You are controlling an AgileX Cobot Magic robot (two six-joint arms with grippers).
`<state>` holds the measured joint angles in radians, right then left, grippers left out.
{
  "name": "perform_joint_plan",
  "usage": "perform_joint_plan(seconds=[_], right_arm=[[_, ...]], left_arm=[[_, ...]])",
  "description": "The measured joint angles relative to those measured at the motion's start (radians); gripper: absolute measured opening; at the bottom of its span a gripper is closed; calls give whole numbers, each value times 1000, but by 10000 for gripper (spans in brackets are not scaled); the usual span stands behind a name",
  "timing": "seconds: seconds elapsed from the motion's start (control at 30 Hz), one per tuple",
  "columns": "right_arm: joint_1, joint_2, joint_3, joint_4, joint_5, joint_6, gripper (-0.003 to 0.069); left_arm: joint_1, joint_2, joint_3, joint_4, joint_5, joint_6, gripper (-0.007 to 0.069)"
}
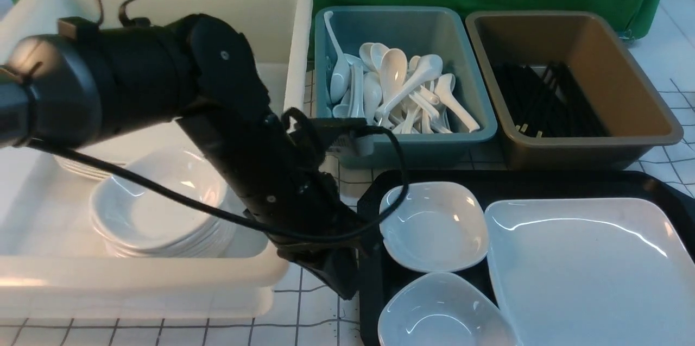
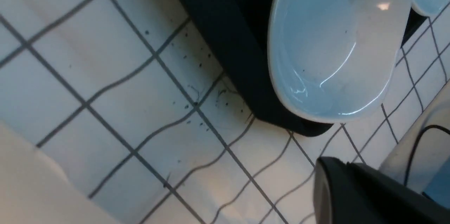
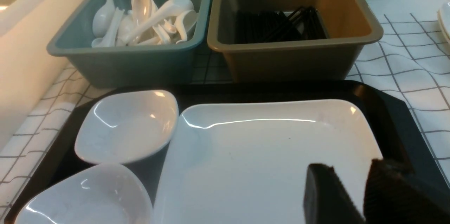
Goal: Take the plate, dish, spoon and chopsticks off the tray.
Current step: Use the left arm to grab a small plate from the dinner plate
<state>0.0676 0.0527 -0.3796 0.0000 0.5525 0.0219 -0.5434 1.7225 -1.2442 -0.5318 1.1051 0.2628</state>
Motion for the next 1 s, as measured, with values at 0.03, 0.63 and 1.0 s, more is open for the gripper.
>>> perform_joint_plan(seconds=[0.03, 0.63, 1.0], right_arm=[[0, 0, 0, 0, 0, 0, 237], [0, 0, 0, 0, 0, 0, 237], [0, 0, 0, 0, 0, 0, 238]], left_arm=[[-41, 18, -29, 15, -2, -15, 83], [-189, 93, -388, 297, 46, -139, 242], [-192, 98, -244, 471, 51, -237, -3]])
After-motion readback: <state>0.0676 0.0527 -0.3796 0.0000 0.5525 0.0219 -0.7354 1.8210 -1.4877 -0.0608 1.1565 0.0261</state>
